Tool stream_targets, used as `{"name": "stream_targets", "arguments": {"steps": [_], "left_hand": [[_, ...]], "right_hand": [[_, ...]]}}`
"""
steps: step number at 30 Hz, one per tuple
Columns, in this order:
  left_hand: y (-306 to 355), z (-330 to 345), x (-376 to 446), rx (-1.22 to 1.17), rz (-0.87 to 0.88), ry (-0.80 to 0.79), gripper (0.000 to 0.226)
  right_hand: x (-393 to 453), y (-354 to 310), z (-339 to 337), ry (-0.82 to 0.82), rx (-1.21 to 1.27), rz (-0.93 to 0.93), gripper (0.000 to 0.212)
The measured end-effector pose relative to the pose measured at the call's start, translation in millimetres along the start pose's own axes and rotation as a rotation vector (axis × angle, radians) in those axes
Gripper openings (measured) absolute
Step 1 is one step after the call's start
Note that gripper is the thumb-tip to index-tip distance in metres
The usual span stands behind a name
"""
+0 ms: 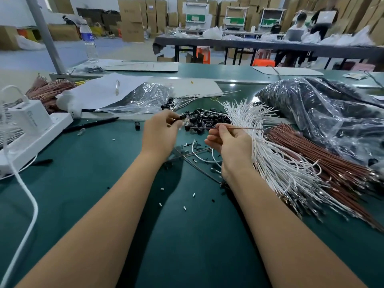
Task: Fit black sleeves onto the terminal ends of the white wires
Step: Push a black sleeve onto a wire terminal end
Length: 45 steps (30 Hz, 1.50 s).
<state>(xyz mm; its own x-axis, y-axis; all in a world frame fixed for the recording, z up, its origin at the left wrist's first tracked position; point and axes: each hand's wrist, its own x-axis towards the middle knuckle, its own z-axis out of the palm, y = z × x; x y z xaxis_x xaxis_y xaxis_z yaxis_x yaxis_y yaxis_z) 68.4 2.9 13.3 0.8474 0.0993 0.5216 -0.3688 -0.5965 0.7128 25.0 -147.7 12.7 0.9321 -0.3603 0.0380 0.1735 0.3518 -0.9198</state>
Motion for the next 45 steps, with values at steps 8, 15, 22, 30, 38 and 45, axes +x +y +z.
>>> {"name": "stream_targets", "arguments": {"steps": [8, 15, 22, 30, 38, 45], "left_hand": [[-0.2, -7.4, -29.6, -0.449, -0.327, -0.079, 0.019], [8.3, -9.4, -34.3, -0.540, -0.317, -0.137, 0.018], [3.7, -11.2, -33.3, -0.624, -0.346, -0.131, 0.021], [8.1, -11.5, -32.2, -0.624, -0.269, -0.139, 0.024], [5.7, -11.2, -33.5, -0.619, -0.254, -0.155, 0.021], [3.7, -9.9, -31.8, -0.659, -0.256, -0.204, 0.027]], "right_hand": [[-6.6, 9.3, 13.8, -0.018, 0.079, 0.039, 0.024], [-9.2, 2.2, 6.1, -0.040, 0.049, -0.038, 0.012], [-12.2, 4.3, 4.7, 0.021, 0.015, -0.084, 0.013], [-5.1, 5.8, 5.3, 0.017, 0.010, -0.072, 0.014], [-6.8, 8.6, 6.8, -0.078, -0.059, -0.082, 0.013], [-5.1, 9.9, 5.5, -0.045, -0.085, -0.100, 0.013]]}}
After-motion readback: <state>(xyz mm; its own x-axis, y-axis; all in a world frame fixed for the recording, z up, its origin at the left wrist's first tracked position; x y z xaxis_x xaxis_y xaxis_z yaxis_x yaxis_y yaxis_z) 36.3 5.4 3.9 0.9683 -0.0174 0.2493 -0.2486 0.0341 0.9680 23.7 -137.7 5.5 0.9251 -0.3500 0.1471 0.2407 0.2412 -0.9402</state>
